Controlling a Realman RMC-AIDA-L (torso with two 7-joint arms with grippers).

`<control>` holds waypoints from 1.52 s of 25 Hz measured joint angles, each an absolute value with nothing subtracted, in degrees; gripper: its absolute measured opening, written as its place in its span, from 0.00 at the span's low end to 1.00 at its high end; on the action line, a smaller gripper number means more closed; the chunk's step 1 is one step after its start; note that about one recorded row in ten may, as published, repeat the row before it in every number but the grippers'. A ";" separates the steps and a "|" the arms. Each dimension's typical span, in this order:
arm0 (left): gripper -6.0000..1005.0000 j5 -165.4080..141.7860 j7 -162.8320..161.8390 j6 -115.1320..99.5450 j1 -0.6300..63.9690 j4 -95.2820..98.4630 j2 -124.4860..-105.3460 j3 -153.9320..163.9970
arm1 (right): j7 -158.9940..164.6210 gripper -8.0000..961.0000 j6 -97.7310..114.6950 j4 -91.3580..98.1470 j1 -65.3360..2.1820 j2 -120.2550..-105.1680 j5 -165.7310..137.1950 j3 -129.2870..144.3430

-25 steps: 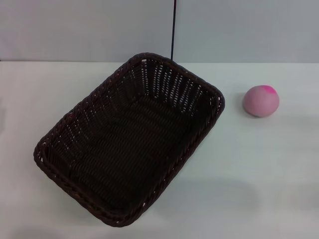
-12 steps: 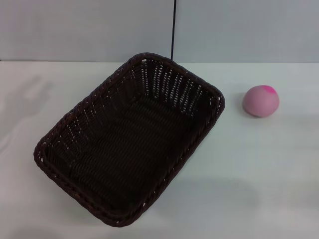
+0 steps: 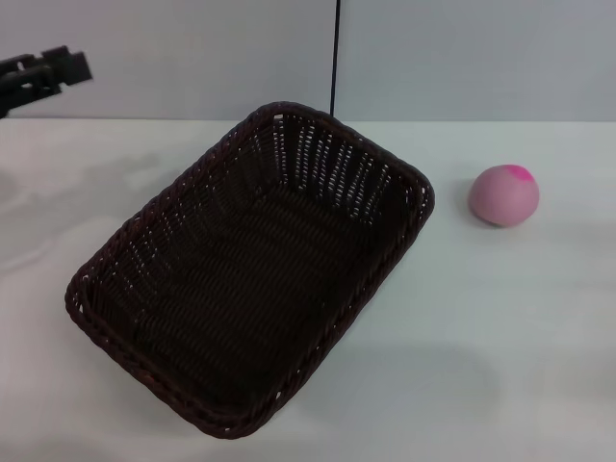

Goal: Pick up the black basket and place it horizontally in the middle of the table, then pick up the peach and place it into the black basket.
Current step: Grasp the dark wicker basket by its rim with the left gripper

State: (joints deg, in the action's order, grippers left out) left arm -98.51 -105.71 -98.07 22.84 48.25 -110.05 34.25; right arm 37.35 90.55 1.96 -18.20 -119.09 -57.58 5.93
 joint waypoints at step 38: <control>0.80 -130.96 -112.72 -87.47 29.95 61.90 -117.86 45.01 | 37.35 0.52 85.60 1.84 -18.52 -119.09 -57.38 5.27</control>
State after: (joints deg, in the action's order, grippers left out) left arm -130.96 -112.72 -87.47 29.95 61.90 -117.86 45.01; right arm 37.35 85.60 1.84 -18.52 -119.09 -57.38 5.27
